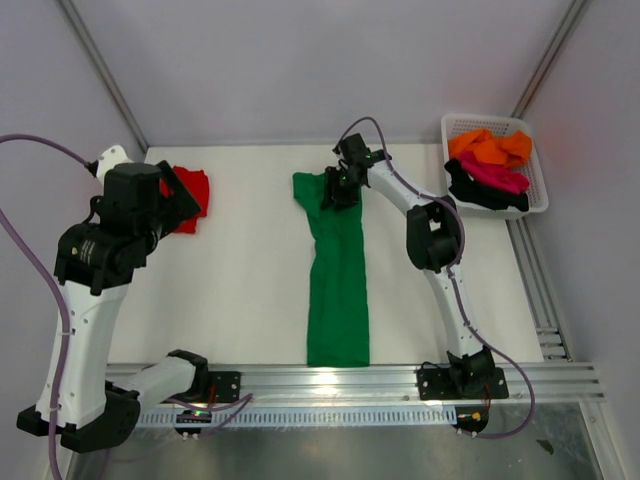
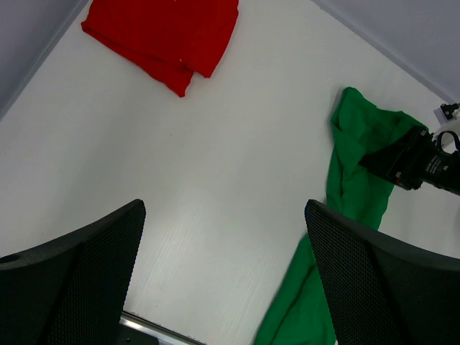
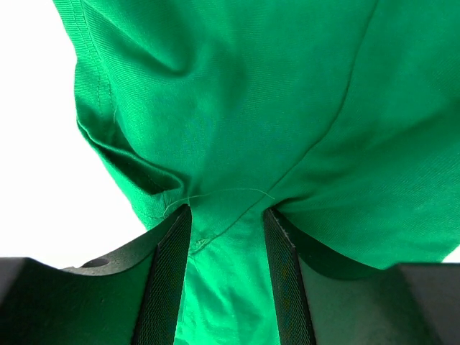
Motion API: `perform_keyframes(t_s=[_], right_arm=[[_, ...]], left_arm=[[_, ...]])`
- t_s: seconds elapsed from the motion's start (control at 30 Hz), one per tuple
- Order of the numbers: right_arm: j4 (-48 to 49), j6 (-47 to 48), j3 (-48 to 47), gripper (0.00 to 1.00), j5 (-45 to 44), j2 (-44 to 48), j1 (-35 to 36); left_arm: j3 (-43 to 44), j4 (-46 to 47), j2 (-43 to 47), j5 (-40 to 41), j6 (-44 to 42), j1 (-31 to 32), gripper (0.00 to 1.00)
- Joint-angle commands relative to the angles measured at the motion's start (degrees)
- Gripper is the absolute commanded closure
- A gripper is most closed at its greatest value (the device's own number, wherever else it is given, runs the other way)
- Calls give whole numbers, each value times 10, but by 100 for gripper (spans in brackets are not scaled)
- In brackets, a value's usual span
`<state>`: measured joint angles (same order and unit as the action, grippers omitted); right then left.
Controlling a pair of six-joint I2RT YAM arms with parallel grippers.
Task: Fold and stack the t-shirts
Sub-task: Rotate the tshirt 90 degrees
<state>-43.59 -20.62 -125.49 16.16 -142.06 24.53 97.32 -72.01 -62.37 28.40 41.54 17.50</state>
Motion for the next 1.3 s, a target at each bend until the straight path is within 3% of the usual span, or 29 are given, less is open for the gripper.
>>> perform_keyframes(t_s=[0.0, 0.23, 0.47, 0.8, 0.9, 0.93, 1.1, 1.27], right_arm=[[7, 4, -20, 51, 42, -11, 10], [50, -3, 22, 51, -1, 27, 10], [118, 1, 75, 51, -64, 137, 9], [82, 3, 118, 51, -96, 274, 9], [77, -32, 200, 51, -57, 324, 10], [87, -42, 265, 50, -46, 339, 10], [179, -91, 471, 50, -11, 428, 17], [198, -108, 524, 50, 11, 420, 38]], left_arm=[[2, 3, 8, 4, 0, -1, 5], [-7, -2, 13, 5, -1, -1, 5], [-80, 23, 41, -2, 4, -1, 5], [-122, 47, 43, -35, 16, -1, 5], [-122, 53, 41, -36, 16, 0, 5], [-122, 55, 41, -38, 16, -1, 5], [-139, 70, 32, -63, 25, -1, 5], [-158, 84, 30, -77, 38, -1, 5]])
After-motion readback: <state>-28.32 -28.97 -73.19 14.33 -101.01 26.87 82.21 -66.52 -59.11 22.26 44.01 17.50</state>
